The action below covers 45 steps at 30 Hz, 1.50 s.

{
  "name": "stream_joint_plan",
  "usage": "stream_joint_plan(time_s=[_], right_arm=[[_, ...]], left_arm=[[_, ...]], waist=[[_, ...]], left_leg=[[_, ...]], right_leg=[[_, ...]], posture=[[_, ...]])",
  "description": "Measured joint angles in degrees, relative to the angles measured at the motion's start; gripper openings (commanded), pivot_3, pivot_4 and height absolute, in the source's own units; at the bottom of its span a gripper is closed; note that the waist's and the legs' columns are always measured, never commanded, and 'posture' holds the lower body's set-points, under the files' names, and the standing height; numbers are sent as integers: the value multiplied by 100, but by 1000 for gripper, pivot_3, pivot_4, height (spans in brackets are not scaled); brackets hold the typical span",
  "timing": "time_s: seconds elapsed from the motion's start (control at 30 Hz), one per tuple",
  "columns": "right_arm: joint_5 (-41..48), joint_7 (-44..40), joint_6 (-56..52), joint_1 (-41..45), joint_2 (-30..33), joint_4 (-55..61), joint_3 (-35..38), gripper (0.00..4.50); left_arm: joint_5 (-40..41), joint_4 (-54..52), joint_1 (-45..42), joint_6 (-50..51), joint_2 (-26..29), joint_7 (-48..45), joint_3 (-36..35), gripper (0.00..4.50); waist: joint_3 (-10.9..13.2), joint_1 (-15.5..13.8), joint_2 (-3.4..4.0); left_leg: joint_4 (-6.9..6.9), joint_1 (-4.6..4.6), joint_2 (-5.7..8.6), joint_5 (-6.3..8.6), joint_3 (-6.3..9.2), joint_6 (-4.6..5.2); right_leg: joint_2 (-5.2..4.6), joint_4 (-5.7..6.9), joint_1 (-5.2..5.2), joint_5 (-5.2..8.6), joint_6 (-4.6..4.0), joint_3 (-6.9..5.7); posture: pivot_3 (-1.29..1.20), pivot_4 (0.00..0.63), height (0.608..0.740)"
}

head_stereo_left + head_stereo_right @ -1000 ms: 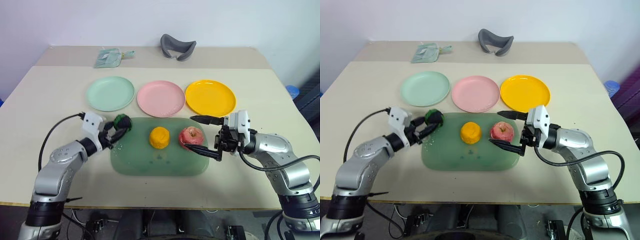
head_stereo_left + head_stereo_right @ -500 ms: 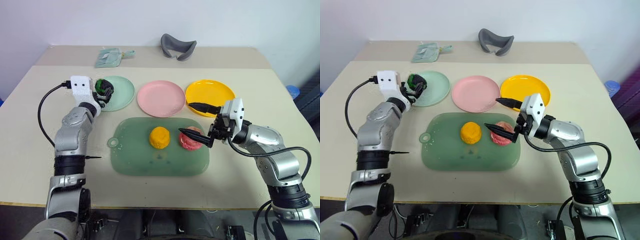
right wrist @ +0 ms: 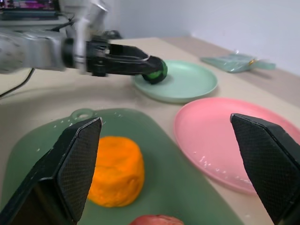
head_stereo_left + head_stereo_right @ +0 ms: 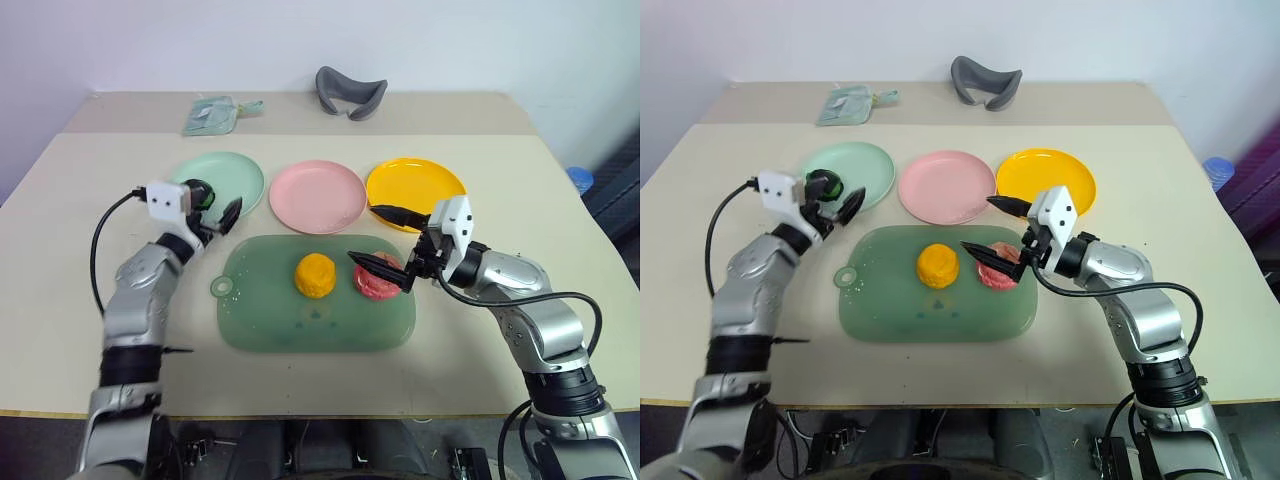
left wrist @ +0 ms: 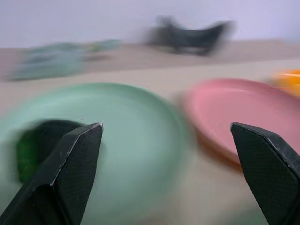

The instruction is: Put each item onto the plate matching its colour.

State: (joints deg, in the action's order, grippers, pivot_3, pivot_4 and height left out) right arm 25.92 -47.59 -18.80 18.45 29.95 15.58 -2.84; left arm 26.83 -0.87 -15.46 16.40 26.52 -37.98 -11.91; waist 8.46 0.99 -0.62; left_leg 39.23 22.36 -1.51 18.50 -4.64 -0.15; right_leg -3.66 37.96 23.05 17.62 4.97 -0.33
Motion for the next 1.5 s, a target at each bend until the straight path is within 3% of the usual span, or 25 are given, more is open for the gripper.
stream_joint_plan(time_s=[0.17, 0.33, 0.57, 0.9, 0.97, 1.13, 1.3, 1.5], right_arm=[[-123, -71, -507, 128, 196, 28, -348, 4500], [-463, -18, -1365, 836, 284, 51, -980, 4500], [-895, -12, -2463, 1923, 235, -12, -1921, 4500], [-1440, -505, -3001, 2560, 421, -228, -2780, 4500], [-1499, -564, -2929, 2602, 375, -324, -2805, 4500], [-1629, -598, -2692, 2647, 207, -540, -2812, 2489], [-1419, -517, -2847, 2607, -160, -589, -2491, 2436], [-298, -1, -3361, 2995, -819, -570, -563, 2436]], left_arm=[[521, -994, 1311, -36, 1032, -1735, -70, 4441], [749, -1196, 1651, -61, 1669, -2663, -139, 4441], [742, -1389, 1791, -108, 1634, -2760, -59, 4441], [613, -1378, 1791, -223, 1554, -2704, 4, 4441], [585, -1376, 1769, -228, 1508, -2670, 30, 4441], [516, -1377, 1755, -229, 1423, -2569, 101, 4500], [503, -1385, 1758, -229, 1356, -2491, 111, 4500], [502, -1400, 1733, -225, 1208, -2290, 129, 4500]], waist=[[1, -28, 4], [2, 8, 6], [2, 15, 6], [2, 21, 5], [2, 21, 5], [1, 20, 4], [3, 22, 6], [3, -2, 7]], left_leg=[[-1, -1, 2, 1, 4, 1], [-4, 0, 1, 1, 6, 2], [-9, 8, 2, 3, 6, 4], [-9, 8, 2, 4, 6, 6], [-9, 8, 2, 3, 6, 6], [-9, 8, 2, 3, 6, 5], [-9, 9, 2, 3, 6, 5], [-9, 13, 4, 3, 6, 5]], right_leg=[[-8, -3, -2, 1, -3, 0], [-12, 0, 4, 5, -11, 0], [-14, -1, 15, 6, -12, 0], [-14, -1, 16, 5, -12, -1], [-14, -1, 16, 5, -12, -1], [-14, -1, 15, 5, -12, -2], [-14, 1, 18, 5, -12, -2], [-16, 2, 18, 4, -10, -2]], posture=[[0, 150, 740], [0, 150, 740], [0, 150, 740], [0, 150, 740], [0, 150, 740], [0, 150, 740], [0, 150, 740], [0, 150, 740]])
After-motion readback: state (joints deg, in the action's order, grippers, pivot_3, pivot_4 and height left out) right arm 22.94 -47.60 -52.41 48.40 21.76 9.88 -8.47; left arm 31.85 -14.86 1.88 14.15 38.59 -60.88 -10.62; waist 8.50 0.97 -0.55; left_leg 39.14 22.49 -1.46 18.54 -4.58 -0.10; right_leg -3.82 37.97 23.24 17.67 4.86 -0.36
